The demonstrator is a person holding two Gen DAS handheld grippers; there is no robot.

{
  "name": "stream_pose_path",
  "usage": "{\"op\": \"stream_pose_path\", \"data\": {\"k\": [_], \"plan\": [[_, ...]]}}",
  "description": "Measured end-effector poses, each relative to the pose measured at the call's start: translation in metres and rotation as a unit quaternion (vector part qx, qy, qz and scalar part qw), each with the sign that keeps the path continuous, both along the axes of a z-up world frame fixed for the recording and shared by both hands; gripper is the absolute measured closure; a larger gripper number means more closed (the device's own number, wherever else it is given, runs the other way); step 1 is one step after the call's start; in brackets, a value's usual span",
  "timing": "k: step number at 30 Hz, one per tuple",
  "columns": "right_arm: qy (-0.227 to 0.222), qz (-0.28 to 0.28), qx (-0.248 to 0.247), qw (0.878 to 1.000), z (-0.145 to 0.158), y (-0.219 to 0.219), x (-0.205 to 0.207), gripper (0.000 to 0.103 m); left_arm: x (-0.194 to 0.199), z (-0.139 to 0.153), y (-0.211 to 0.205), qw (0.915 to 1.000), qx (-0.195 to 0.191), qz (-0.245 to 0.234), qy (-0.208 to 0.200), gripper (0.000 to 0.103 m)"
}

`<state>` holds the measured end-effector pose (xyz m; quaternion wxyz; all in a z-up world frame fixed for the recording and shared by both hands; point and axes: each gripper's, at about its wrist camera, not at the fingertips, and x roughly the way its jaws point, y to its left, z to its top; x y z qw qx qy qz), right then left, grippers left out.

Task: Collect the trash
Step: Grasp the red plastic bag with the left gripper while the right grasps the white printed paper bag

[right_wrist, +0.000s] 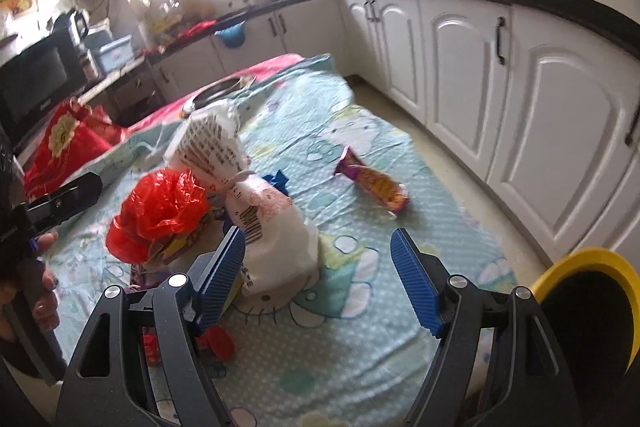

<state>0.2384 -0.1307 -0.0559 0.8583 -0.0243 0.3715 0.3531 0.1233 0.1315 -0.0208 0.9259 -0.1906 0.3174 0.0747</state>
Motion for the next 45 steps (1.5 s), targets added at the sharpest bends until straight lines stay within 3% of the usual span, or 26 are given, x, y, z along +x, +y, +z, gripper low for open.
{"op": "stream_pose_path", "data": {"k": [8,11,14,16,20,28,31,39,45], "plan": [[0.009,0.051,-0.035,0.998,-0.014,0.036,0.006,0.03,0.007,-0.017,0.003,0.9988,-0.038,-0.027,0.014,0.011],[0.013,0.056,-0.036,0.998,-0.018,0.04,0.009,0.031,0.01,-0.022,0.003,0.9978,-0.049,-0.039,0.02,0.016],[0.031,0.06,-0.03,0.997,-0.021,0.042,0.013,0.043,0.01,-0.023,0.0,0.9972,-0.052,-0.05,0.019,0.02],[0.044,0.066,-0.027,0.996,-0.024,0.043,0.015,0.051,0.01,-0.023,-0.001,0.9968,-0.053,-0.057,0.019,0.035],[0.051,0.07,-0.02,0.996,-0.026,0.041,0.013,0.057,0.01,-0.021,-0.002,0.996,-0.057,-0.066,0.02,0.044],[0.067,0.062,0.004,0.996,-0.027,0.033,0.008,0.064,0.008,-0.017,-0.011,0.9949,-0.05,-0.086,0.018,0.087],[0.066,0.051,0.011,0.996,-0.027,0.026,0.003,0.065,0.006,-0.012,-0.015,0.9952,-0.038,-0.089,0.012,0.096],[0.058,0.015,0.036,0.998,-0.022,-0.001,-0.008,0.066,-0.004,-0.001,-0.019,0.9963,-0.024,-0.082,-0.006,0.103],[0.05,-0.008,0.054,0.997,-0.014,-0.025,-0.017,0.066,-0.009,0.014,-0.022,0.9962,-0.017,-0.081,-0.025,0.103]]}}
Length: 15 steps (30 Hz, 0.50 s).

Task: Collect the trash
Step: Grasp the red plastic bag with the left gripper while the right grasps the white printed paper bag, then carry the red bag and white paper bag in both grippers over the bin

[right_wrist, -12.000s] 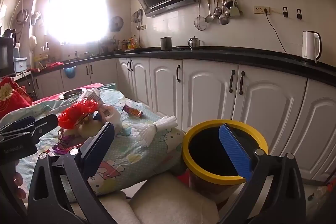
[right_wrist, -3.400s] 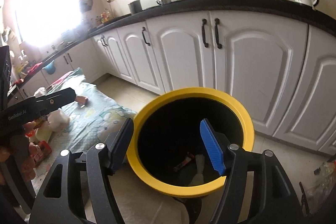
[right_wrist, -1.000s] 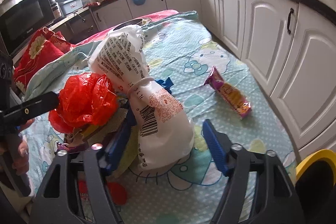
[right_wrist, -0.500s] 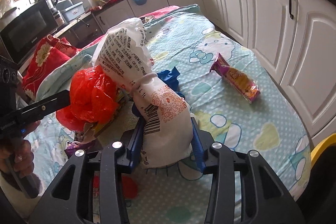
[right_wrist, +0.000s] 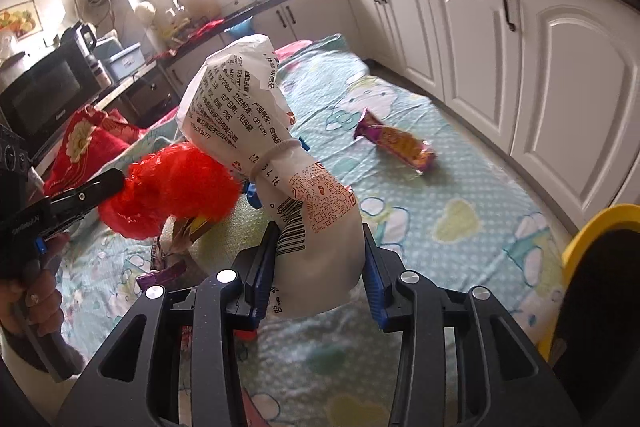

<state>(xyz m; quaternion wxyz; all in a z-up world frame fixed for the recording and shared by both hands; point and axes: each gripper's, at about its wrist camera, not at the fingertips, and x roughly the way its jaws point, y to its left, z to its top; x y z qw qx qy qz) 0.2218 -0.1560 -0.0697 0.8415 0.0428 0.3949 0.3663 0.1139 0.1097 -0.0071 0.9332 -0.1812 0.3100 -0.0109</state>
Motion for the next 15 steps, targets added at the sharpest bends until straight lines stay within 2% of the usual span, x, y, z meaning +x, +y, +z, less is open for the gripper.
{"op": "stream_pose_path", "data": {"k": [15], "plan": [[-0.023,-0.031,0.02,0.999,0.026,-0.042,-0.013,0.066,-0.005,0.037,-0.034,0.9981,0.019,-0.036,-0.046,0.103]]}}
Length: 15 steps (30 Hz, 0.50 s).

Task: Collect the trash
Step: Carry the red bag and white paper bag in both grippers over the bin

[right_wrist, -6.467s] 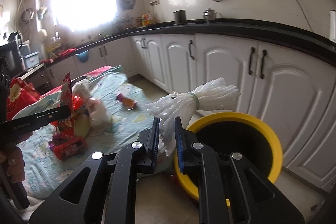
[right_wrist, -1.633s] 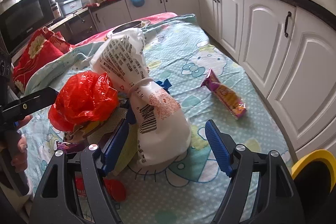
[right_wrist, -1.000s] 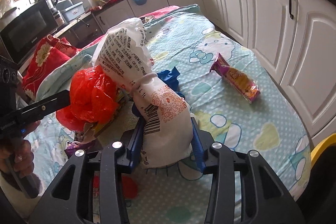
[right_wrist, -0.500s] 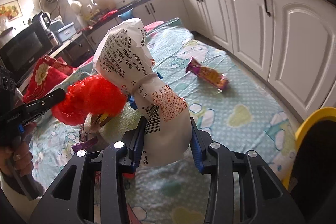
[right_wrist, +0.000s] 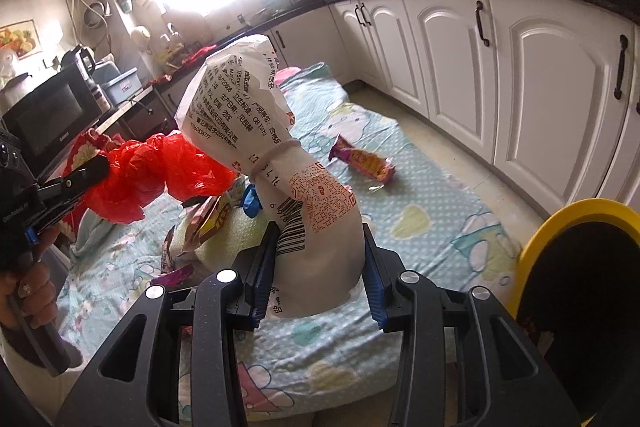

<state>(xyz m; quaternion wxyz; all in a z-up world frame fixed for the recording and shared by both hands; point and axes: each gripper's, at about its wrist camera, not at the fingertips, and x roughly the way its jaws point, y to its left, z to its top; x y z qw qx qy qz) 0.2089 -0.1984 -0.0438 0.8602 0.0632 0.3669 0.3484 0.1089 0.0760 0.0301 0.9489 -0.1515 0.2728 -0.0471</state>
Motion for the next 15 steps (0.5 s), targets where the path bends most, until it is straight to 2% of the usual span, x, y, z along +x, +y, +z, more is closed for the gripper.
{"op": "stream_pose_path", "data": {"k": [15], "plan": [[-0.031,-0.065,0.021,0.997,0.019,-0.069,-0.013,0.066,0.017,0.02,-0.075,0.9966,0.034,-0.072,-0.022,0.103]]}}
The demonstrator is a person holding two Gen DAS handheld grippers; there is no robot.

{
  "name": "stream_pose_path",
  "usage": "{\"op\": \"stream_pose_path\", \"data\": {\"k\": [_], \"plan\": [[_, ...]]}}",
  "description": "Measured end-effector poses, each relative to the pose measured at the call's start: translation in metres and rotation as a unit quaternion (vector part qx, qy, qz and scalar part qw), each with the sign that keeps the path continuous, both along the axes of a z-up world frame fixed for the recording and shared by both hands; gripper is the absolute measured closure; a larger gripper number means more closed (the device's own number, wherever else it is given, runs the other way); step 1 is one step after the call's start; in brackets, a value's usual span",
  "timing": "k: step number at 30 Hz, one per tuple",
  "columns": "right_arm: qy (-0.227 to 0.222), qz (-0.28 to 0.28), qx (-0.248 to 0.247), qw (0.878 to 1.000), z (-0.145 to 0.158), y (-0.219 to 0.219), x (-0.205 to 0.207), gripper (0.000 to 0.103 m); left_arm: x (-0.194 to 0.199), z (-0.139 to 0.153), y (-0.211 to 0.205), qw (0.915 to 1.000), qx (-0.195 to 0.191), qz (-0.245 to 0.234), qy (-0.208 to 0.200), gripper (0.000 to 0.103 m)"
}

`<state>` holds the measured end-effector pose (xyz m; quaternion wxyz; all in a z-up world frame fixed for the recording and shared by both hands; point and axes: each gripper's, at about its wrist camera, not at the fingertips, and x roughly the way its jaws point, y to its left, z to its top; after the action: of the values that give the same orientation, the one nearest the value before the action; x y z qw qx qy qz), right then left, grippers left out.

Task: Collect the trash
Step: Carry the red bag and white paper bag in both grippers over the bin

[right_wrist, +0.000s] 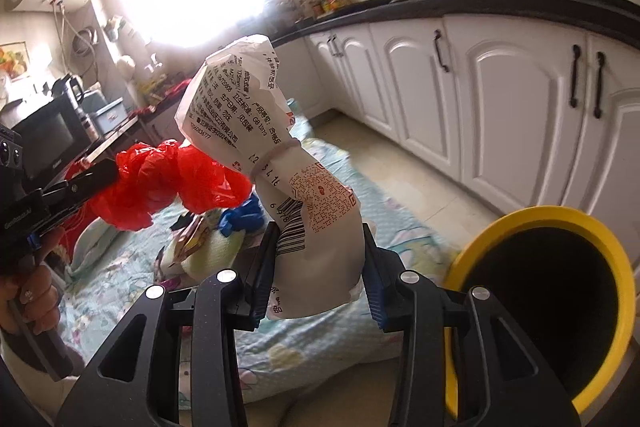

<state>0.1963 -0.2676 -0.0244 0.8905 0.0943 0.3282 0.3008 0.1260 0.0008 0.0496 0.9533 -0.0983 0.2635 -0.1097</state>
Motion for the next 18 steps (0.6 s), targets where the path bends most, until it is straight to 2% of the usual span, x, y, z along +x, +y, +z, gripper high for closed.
{"op": "stream_pose_path", "data": {"k": [7,18], "plan": [[0.0,-0.039,0.015,0.999,0.002,-0.035,0.001,0.066,0.007,-0.002,-0.032,0.9993,0.016,-0.033,-0.003,0.103],[0.008,-0.102,0.022,0.994,-0.004,-0.086,0.003,0.066,0.013,-0.019,-0.066,0.9971,0.028,-0.069,0.015,0.103]]}}
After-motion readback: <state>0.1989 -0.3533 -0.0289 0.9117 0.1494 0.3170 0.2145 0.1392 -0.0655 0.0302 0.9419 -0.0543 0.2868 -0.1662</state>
